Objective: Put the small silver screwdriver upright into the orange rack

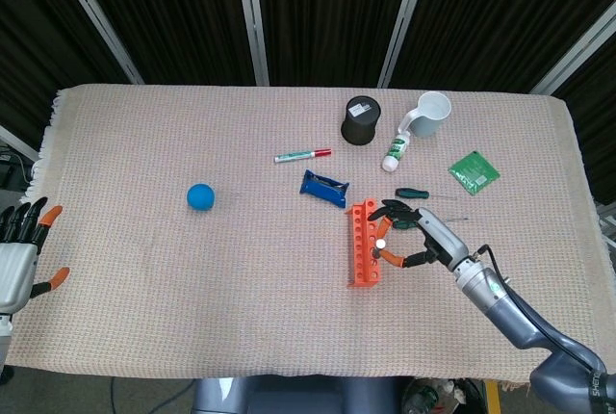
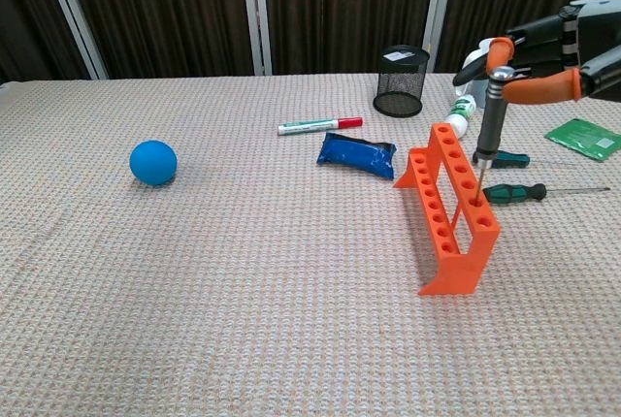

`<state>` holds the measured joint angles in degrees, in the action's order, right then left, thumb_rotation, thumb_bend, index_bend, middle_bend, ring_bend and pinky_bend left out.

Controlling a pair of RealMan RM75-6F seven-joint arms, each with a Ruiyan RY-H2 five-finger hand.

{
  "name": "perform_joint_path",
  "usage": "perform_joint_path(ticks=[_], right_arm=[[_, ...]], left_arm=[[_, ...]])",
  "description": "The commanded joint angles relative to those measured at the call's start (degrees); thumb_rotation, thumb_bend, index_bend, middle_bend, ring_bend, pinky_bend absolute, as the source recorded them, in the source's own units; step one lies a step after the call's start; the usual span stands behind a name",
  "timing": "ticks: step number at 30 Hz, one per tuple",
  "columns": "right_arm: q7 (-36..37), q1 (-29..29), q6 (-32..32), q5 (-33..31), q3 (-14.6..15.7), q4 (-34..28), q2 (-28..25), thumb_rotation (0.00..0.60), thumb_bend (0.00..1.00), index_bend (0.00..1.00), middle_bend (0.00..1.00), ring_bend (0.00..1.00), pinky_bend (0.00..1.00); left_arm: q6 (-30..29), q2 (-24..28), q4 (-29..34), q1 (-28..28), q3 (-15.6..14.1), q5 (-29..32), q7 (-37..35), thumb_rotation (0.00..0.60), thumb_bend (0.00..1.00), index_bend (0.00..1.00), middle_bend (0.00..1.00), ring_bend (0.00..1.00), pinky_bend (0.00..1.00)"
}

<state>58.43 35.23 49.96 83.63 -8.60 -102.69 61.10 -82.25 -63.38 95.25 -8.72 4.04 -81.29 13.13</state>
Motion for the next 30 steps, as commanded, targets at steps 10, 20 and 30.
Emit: perform_joint_path(ticks=[10, 20, 30], right_arm=[[-8.6, -1.6, 2.9, -2.4, 1.0, 1.7, 4.7, 0.6, 0.46, 0.64, 0.28, 0.05, 0.0], [-11.1, -2.0, 2.5, -3.6, 1.3, 1.9, 6.2, 0.6, 0.46, 0.64, 0.28, 0.05, 0.0], [-12.0, -1.8, 1.4, -4.5, 0.9, 1.5, 6.4, 0.6, 0.46, 0.64, 0.28, 0.05, 0.0]], left_arm=[[0.1, -0.1, -0.4, 0.0, -0.1, 0.0, -0.4, 0.6, 0.19, 0.11, 0.0, 0.0, 0.0], [0.2, -0.3, -0.5, -0.1, 0.0, 0.0, -0.4, 0.6, 0.19, 0.11, 0.0, 0.0, 0.0], [0.4, -0.4, -0.6, -0.2, 0.0, 0.1, -0.3, 0.6, 0.19, 0.11, 0.0, 0.0, 0.0]])
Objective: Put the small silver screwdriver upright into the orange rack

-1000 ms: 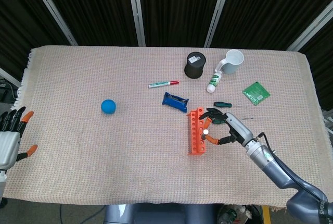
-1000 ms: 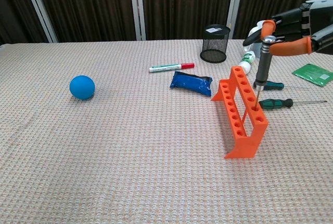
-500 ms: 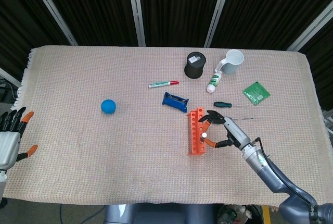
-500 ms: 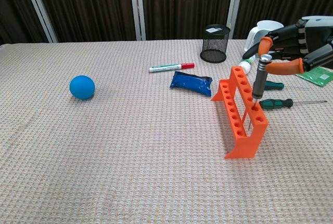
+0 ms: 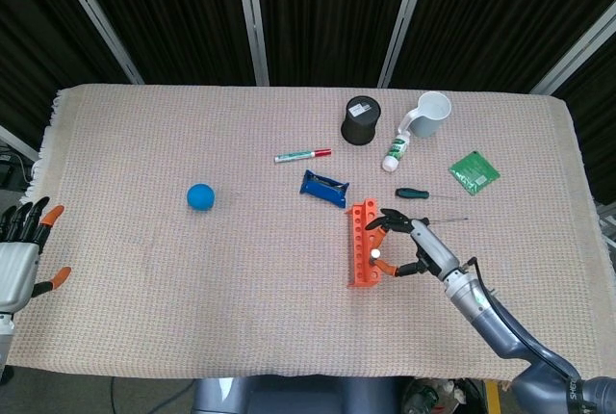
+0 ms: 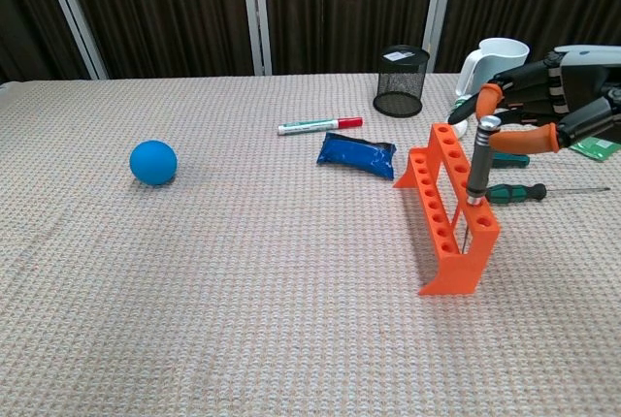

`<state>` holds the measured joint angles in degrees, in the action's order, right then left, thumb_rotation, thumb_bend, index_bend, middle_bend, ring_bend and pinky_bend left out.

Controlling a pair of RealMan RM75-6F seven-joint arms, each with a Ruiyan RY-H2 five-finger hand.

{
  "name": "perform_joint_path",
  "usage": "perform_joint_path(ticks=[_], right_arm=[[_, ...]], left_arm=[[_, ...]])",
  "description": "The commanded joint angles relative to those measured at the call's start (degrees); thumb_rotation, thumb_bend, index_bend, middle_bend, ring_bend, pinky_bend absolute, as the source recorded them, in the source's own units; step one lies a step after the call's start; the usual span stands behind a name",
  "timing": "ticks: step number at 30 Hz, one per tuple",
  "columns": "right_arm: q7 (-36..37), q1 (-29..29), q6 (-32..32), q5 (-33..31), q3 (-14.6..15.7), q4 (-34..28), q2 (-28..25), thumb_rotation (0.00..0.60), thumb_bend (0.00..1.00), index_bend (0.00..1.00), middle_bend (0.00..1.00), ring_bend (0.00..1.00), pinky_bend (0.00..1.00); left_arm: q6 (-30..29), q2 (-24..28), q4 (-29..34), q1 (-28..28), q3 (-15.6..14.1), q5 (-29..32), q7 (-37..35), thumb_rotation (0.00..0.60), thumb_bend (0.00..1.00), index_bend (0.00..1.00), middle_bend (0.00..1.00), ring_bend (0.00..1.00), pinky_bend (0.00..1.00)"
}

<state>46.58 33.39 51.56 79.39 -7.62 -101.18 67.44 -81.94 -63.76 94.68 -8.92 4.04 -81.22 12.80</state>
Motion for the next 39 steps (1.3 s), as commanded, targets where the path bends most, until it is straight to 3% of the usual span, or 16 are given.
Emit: perform_joint_path(ticks=[1, 39], right_arm=[[-0.2, 0.1, -0.4, -0.3, -0.1, 0.1, 0.2, 0.6, 0.46, 0.64, 0.28, 0.05, 0.0], [-2.3, -0.1, -2.4, -2.8, -1.2, 1.4, 2.9, 0.6, 0.46, 0.64, 0.28, 0.05, 0.0]], left_arm=[[0.1, 0.0, 0.0, 0.0, 0.0, 0.1, 0.0, 0.6, 0.19, 0.11, 0.0, 0.0, 0.0], [0.6, -0.4, -1.0, 0.0, -0.1, 0.7, -0.8, 0.6, 0.19, 0.11, 0.0, 0.0, 0.0]])
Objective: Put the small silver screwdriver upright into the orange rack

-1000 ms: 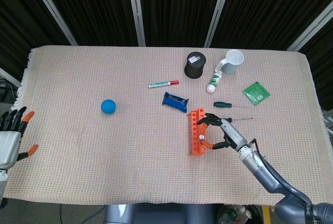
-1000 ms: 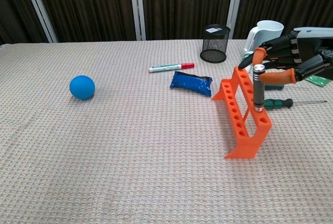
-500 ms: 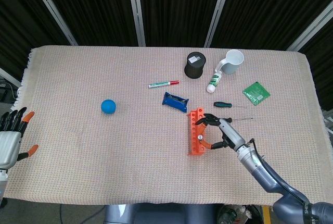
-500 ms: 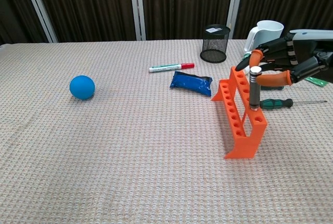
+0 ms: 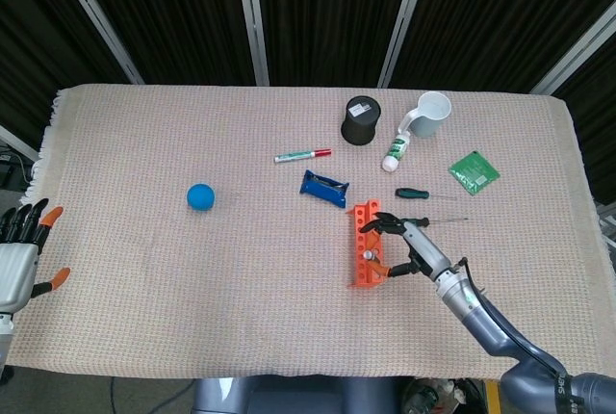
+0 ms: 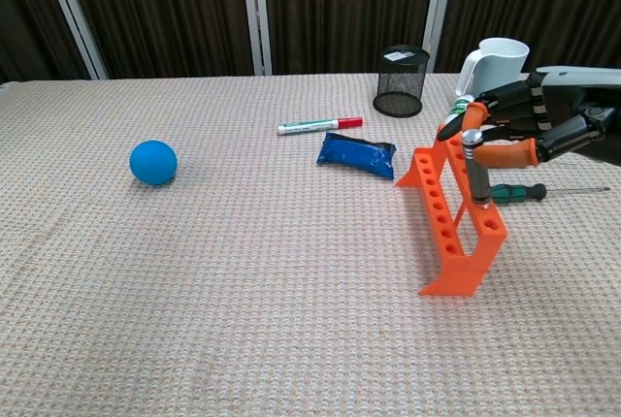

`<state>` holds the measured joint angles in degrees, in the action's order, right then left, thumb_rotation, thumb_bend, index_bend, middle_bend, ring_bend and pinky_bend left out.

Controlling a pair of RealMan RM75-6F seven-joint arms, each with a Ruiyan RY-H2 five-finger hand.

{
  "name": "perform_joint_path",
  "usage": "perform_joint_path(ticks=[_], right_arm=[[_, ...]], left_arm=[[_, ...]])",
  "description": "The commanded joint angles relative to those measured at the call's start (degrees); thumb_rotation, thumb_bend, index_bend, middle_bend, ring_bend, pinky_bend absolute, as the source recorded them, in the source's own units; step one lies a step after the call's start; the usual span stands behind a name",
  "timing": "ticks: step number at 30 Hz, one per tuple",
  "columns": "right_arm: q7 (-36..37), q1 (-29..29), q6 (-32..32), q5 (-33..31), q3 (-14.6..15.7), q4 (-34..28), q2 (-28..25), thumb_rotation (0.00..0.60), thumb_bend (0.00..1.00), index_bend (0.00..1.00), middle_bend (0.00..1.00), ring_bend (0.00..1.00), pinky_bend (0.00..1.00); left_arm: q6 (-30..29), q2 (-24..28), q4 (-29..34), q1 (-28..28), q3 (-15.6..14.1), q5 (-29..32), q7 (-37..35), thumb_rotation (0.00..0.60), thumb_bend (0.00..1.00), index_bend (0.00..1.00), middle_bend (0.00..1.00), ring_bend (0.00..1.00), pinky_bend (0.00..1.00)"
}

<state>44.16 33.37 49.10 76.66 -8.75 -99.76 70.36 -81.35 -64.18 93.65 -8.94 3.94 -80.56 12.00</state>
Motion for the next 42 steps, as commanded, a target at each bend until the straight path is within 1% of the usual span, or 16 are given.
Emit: perform_joint_path(ticks=[1, 7, 10, 13, 16, 21, 27, 30, 34, 36, 39, 42], right_arm=[[0.2, -0.1, 0.1, -0.1, -0.2, 0.0, -0.1, 0.6, 0.46, 0.64, 0.28, 0.05, 0.0], [0.7, -0.5, 0.1, 0.0, -0.3, 0.3, -0.8, 0.6, 0.46, 0.64, 0.28, 0.05, 0.0], [1.0, -0.6, 0.1, 0.5, -0.2, 0.5, -0.9, 0.6, 0.46, 0.62, 0.27, 0.04, 0.0], [1.9, -0.7, -0.2, 1.6, 0.1, 0.8, -1.4, 0.6, 0.46, 0.55, 0.26, 0.02, 0.0], [3.5, -0.6, -0.6, 3.7, 0.7, 1.2, -2.1, 0.6, 0.44, 0.46, 0.23, 0.0, 0.0], [6.6, -0.5, -0.3, 7.0, 1.6, 1.8, -3.1, 0.6, 0.36, 0.35, 0.19, 0.0, 0.0], [9.0, -0.5, 1.2, 9.5, 2.2, 2.0, -4.3, 0.6, 0.29, 0.25, 0.14, 0.0, 0.0], [9.4, -0.7, 2.0, 9.8, 2.2, 2.1, -4.9, 0.6, 0.29, 0.22, 0.13, 0.0, 0.0], [9.6, -1.4, 4.0, 9.7, 2.0, 2.2, -6.3, 0.6, 0.29, 0.2, 0.12, 0.0, 0.0], [5.8, -3.0, 7.4, 7.6, 1.0, 3.3, -7.1, 0.6, 0.29, 0.2, 0.12, 0.0, 0.0], [-4.0, -4.9, 11.2, 3.7, 0.1, 3.7, -6.4, 0.6, 0.31, 0.22, 0.13, 0.0, 0.0], [-21.0, -7.2, 18.3, -0.5, -0.9, 5.4, -3.6, 0.6, 0.36, 0.23, 0.14, 0.0, 0.0]], left_arm=[[0.0, 0.0, 0.0, 0.0, 0.0, 0.0, 0.0, 0.6, 0.19, 0.11, 0.0, 0.0, 0.0], [-0.1, 0.0, 0.2, -0.1, 0.1, -0.1, 0.2, 0.6, 0.19, 0.11, 0.0, 0.0, 0.0], [-0.1, 0.1, 0.3, -0.1, 0.1, -0.2, 0.2, 0.6, 0.19, 0.11, 0.0, 0.0, 0.0], [-0.3, 0.1, 0.5, -0.1, 0.2, -0.2, 0.3, 0.6, 0.19, 0.11, 0.0, 0.0, 0.0], [-0.3, 0.3, 0.7, -0.1, 0.1, -0.3, 0.4, 0.6, 0.19, 0.11, 0.0, 0.0, 0.0], [-0.6, 0.4, 1.0, 0.0, 0.1, -0.5, 0.5, 0.6, 0.19, 0.11, 0.0, 0.0, 0.0], [-1.1, 0.6, 1.5, 0.2, 0.1, -0.7, 0.9, 0.6, 0.19, 0.11, 0.0, 0.0, 0.0], [-1.3, 0.7, 1.7, 0.2, 0.2, -0.8, 1.0, 0.6, 0.19, 0.11, 0.0, 0.0, 0.0], [-1.5, 0.9, 2.0, 0.3, 0.3, -0.6, 1.2, 0.6, 0.19, 0.11, 0.0, 0.0, 0.0], [-1.7, 0.8, 2.1, 0.4, 0.4, -0.5, 1.4, 0.6, 0.19, 0.11, 0.0, 0.0, 0.0], [-2.1, 0.6, 2.1, 0.6, 0.2, -0.6, 1.6, 0.6, 0.19, 0.11, 0.0, 0.0, 0.0], [-2.3, 0.3, 2.0, 0.9, 0.0, -0.6, 1.6, 0.6, 0.19, 0.11, 0.0, 0.0, 0.0]])
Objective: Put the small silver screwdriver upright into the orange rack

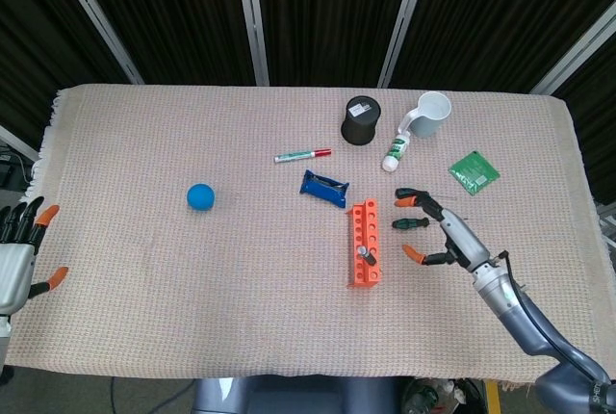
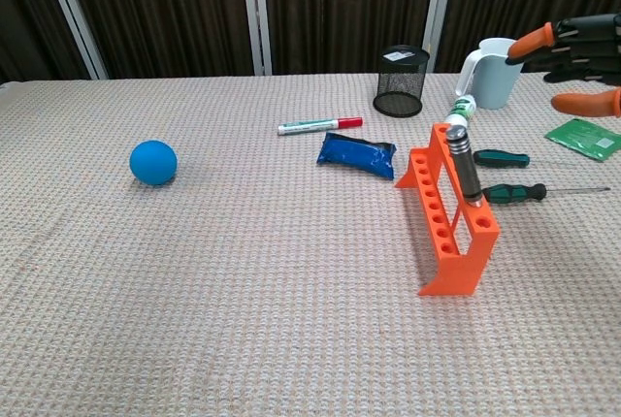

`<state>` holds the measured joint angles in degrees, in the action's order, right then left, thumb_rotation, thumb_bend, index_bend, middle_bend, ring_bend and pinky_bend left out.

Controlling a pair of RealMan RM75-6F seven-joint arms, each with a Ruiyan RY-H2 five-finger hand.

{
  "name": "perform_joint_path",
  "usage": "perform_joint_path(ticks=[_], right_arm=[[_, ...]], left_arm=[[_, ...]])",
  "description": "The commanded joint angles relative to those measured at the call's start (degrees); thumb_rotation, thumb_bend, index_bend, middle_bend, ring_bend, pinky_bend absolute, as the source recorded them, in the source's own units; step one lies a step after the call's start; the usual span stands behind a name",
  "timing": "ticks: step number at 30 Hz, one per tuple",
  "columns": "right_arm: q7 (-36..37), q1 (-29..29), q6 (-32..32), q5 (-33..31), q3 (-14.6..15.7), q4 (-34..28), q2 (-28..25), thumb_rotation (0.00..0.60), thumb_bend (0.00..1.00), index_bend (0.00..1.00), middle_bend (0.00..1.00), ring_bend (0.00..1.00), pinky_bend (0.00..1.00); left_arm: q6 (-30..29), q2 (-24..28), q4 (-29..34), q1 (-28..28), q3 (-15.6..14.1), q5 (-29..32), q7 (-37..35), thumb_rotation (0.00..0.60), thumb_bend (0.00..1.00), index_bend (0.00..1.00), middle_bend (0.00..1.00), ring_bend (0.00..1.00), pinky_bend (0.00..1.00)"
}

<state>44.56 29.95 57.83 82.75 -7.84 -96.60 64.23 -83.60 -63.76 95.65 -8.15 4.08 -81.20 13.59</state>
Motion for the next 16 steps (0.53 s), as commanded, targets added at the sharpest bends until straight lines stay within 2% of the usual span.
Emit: perform_joint_path(ticks=[1, 4, 5, 12, 16], right_arm=[[-25.2, -4.3, 11.4, -7.3, -2.0, 2.8, 3.4, 0.6, 0.36, 0.23, 0.14, 0.0, 0.0], [-38.9, -6.6, 18.7, -8.2, -1.8, 5.4, 6.5, 0.6, 0.37, 0.23, 0.14, 0.0, 0.0], [-43.2, -8.3, 21.3, -7.6, -0.4, 6.7, 6.7, 0.6, 0.37, 0.23, 0.14, 0.0, 0.0], [-47.5, -14.0, 27.6, -4.9, 2.9, 6.8, 6.3, 0.6, 0.28, 0.14, 0.07, 0.0, 0.0], [-48.9, -16.8, 30.1, -3.7, 4.6, 6.4, 6.2, 0.6, 0.27, 0.11, 0.04, 0.0, 0.0]], left_arm=[[0.0, -0.2, 0.0, 0.2, -0.2, 0.0, 0.0, 0.6, 0.19, 0.11, 0.0, 0.0, 0.0], [-0.2, -0.3, -0.1, 0.5, -0.6, -0.3, -0.2, 0.6, 0.19, 0.11, 0.0, 0.0, 0.0], [-0.6, -0.3, -0.1, 0.9, -0.9, -0.6, -0.3, 0.6, 0.19, 0.11, 0.0, 0.0, 0.0], [-2.5, -0.7, 0.2, 2.1, -1.9, -2.7, -1.0, 0.6, 0.19, 0.11, 0.0, 0.0, 0.0], [-4.1, -0.6, 0.9, 3.1, -2.8, -4.6, -1.4, 0.6, 0.19, 0.11, 0.0, 0.0, 0.0]])
